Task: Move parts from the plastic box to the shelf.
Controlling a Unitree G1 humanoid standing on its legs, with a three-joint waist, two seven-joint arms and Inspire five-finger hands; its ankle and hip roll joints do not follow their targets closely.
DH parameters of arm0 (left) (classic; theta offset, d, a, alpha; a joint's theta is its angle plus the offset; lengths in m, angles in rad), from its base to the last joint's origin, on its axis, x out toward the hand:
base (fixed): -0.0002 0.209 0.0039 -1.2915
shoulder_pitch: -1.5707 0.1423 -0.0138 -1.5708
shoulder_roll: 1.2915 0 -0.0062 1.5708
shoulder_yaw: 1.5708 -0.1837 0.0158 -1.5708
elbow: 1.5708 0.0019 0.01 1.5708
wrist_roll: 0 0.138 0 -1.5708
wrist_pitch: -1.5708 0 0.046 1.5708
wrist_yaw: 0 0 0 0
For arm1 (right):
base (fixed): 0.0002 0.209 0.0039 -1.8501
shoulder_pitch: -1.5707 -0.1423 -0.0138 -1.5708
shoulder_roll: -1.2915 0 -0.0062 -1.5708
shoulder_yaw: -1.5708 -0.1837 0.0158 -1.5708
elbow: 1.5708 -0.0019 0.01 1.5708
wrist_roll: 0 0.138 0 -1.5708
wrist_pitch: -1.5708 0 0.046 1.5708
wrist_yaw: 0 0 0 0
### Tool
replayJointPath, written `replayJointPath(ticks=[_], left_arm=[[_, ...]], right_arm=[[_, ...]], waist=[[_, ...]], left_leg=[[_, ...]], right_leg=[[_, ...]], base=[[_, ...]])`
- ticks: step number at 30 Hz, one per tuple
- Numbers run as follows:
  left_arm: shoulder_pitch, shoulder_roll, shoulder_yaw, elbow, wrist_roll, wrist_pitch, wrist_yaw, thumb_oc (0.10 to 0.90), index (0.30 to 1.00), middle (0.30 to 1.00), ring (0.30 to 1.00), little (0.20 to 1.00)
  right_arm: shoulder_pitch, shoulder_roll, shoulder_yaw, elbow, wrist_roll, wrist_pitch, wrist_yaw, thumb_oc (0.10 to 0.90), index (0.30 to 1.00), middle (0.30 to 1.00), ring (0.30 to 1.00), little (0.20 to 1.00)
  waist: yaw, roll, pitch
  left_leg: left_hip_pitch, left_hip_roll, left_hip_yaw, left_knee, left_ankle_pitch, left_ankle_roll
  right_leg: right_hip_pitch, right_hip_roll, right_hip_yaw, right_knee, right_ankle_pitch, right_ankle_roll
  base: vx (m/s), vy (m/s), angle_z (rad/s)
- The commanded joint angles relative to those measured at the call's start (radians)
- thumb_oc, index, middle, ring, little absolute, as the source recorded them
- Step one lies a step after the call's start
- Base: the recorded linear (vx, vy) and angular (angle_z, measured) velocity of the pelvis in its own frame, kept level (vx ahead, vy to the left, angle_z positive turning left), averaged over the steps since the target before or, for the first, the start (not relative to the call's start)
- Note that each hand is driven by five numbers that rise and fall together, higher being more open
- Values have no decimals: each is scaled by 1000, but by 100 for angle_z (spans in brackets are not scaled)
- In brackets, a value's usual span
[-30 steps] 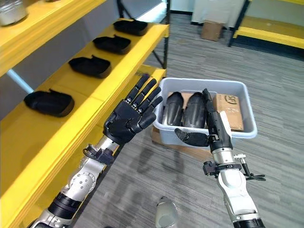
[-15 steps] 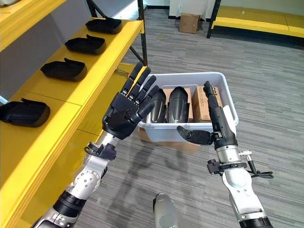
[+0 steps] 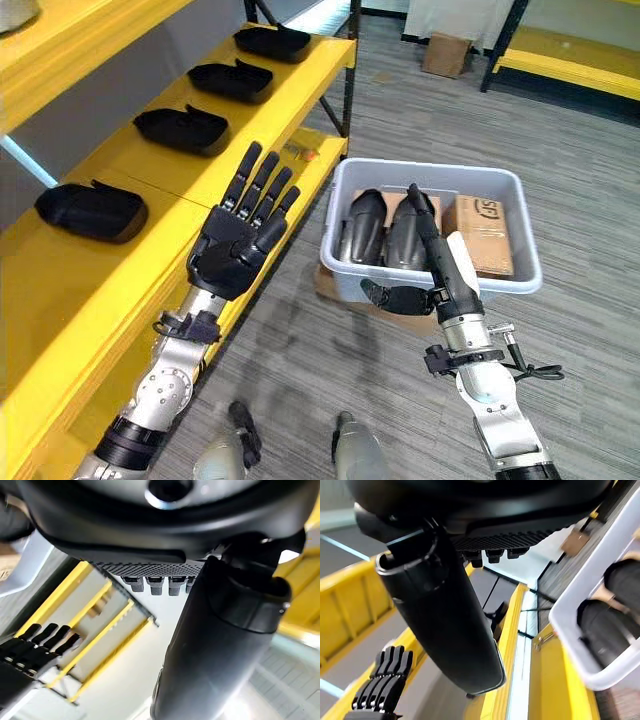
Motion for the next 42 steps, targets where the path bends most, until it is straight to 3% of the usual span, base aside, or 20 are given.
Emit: replayJointPath(ticks=[1, 4, 11, 17, 19, 20, 21, 22, 24, 26, 27, 29, 32, 35, 37, 38, 39, 41, 42], left_arm=[[-40, 17, 60, -167, -42, -34, -63, 900, 1000, 1000, 1000, 1000], [-61, 16, 53, -156, -33, -27, -49, 900, 1000, 1000, 1000, 1000], [-112, 8, 7, -153, 27, -25, -14, 900, 1000, 1000, 1000, 1000], [-122, 2, -3, -166, 17, -17, -19, 900, 1000, 1000, 1000, 1000], [-119, 0, -4, -166, -10, -8, -25, 900, 1000, 1000, 1000, 1000], [-116, -3, -2, -164, -39, 12, -36, 900, 1000, 1000, 1000, 1000], [-116, -4, -2, -164, -40, 17, -37, 900, 1000, 1000, 1000, 1000], [-116, -9, -6, -157, -34, 39, -46, 900, 1000, 1000, 1000, 1000], [-115, -13, -15, -152, 4, 62, -43, 900, 1000, 1000, 1000, 1000], [19, 28, -50, -107, 75, 29, -254, 900, 1000, 1000, 1000, 1000], [31, 33, -51, -102, 88, 27, -274, 900, 1000, 1000, 1000, 1000], [156, 124, -64, -77, 226, -84, -445, 900, 1000, 1000, 1000, 1000], [175, 169, -69, -73, 286, -129, -456, 900, 1000, 1000, 1000, 1000], [172, 193, -94, -72, 380, -161, -430, 900, 1000, 1000, 1000, 1000], [168, 199, -106, -77, 404, -163, -401, 900, 1000, 1000, 1000, 1000], [165, 204, -113, -80, 412, -159, -377, 900, 1000, 1000, 1000, 1000], [144, 214, -111, -86, 405, -138, -357, 900, 1000, 1000, 1000, 1000], [123, 227, -107, -82, 401, -126, -363, 900, 1000, 1000, 1000, 1000], [119, 232, -108, -79, 408, -128, -362, 900, 1000, 1000, 1000, 1000]], right_arm=[[-46, -16, -38, -144, 27, -79, -29, 900, 1000, 1000, 1000, 1000], [-38, -14, -26, -147, 19, -83, -39, 900, 1000, 1000, 1000, 1000], [-93, 7, 2, -129, 25, -54, -140, 900, 1000, 1000, 1000, 1000], [-131, 29, 9, -117, 60, -41, -176, 900, 1000, 1000, 1000, 1000], [-147, 41, 15, -118, 96, -36, -145, 900, 1000, 1000, 1000, 1000], [-152, 47, 25, -124, 224, -8, -76, 900, 1000, 1000, 1000, 1000], [-152, 49, 26, -124, 227, -5, -67, 900, 1000, 1000, 1000, 1000], [-153, 67, 34, -125, 358, 33, -12, 900, 1000, 1000, 1000, 1000], [-155, 79, 35, -111, 368, 29, -2, 900, 1000, 1000, 1000, 1000], [-133, 87, 7, -100, 391, 0, 4, 900, 1000, 1000, 1000, 1000], [-130, 87, 3, -99, 395, -1, 2, 900, 1000, 1000, 1000, 1000], [-120, 71, -54, -72, 412, -22, 1, 900, 1000, 1000, 1000, 1000], [-122, 65, -75, -73, 413, -17, -22, 900, 1000, 1000, 1000, 1000], [-143, 93, -40, -92, 375, -3, -62, 900, 1000, 1000, 1000, 1000], [-142, 105, -31, -90, 377, -8, -51, 900, 1000, 1000, 1000, 1000], [-142, 110, -26, -84, 375, -18, -43, 900, 1000, 1000, 1000, 1000], [-144, 111, -23, -78, 370, -40, -36, 900, 1000, 1000, 1000, 1000], [-144, 124, -32, -88, 333, -43, -45, 900, 1000, 1000, 1000, 1000], [-146, 128, -33, -90, 316, -41, -49, 900, 1000, 1000, 1000, 1000]], waist=[[-9, -30, -44], [-9, -47, -44], [11, -73, -17], [21, -75, 2], [24, -76, 3], [26, -79, 2], [26, -79, 1], [26, -82, -2], [26, -84, -8], [53, -95, -6], [56, -96, -6], [76, -103, 4], [92, -103, -2], [91, -102, -4], [85, -100, -8], [84, -98, -10], [79, -97, -11], [65, -99, -9], [61, -102, -8]], left_leg=[[-47, 45, -26, 24, 52, -25], [-28, 29, -11, 42, -3, -1], [-31, -4, -16, 65, -43, 18], [-47, -3, -17, 96, -61, 23], [-43, -3, -13, 110, -76, 29], [-39, -3, -9, 119, -87, 32], [-39, -3, -9, 121, -88, 32], [-39, 1, -6, 136, -95, 32], [-39, 5, -4, 150, -104, 34], [-45, -7, -7, 152, -128, 43], [-46, -8, -8, 153, -130, 44], [-29, -39, -18, 165, -180, 59], [-16, -59, -8, 162, -202, 89], [38, -97, 17, 146, -243, 148], [57, -96, 27, 143, -248, 149], [71, -92, 36, 140, -250, 145], [88, -81, 30, 144, -255, 125], [88, -61, 0, 160, -268, 91], [86, -53, -8, 162, -267, 81]], right_leg=[[102, 33, -128, 9, -70, -42], [115, 22, -124, 2, -63, -32], [114, 7, -123, -33, -40, -12], [117, -4, -128, -55, -32, -12], [120, -11, -131, -57, -31, -11], [125, -14, -134, -59, -33, -10], [125, -14, -135, -58, -34, -11], [126, -15, -138, -51, -38, -12], [126, -15, -141, -37, -46, -14], [133, -10, -157, -38, -59, -17], [134, -10, -159, -37, -59, -18], [147, -8, -187, 6, -103, -16], [142, -14, -234, 95, -135, -13], [-9, -81, -252, 417, -47, 72], [-24, -103, -246, 408, -22, 69], [-23, -122, -246, 380, -5, 65], [-15, -186, -226, 227, 58, 66], [3, -242, -168, -8, 166, 101], [1, -271, -146, -64, 230, 115]], base=[[129, 149, -47], [124, 110, -16], [25, 50, -2], [-5, 27, -2], [58, 37, -1], [50, 29, 0], [82, 43, 1], [69, 33, 1], [63, 33, 0], [0, 0, 0], [-17, 59, -1], [43, 139, 4], [34, 128, 9], [62, 157, -1], [81, -38, -46], [127, -270, -30], [135, -372, -38], [125, -443, -27], [136, -492, -2]])
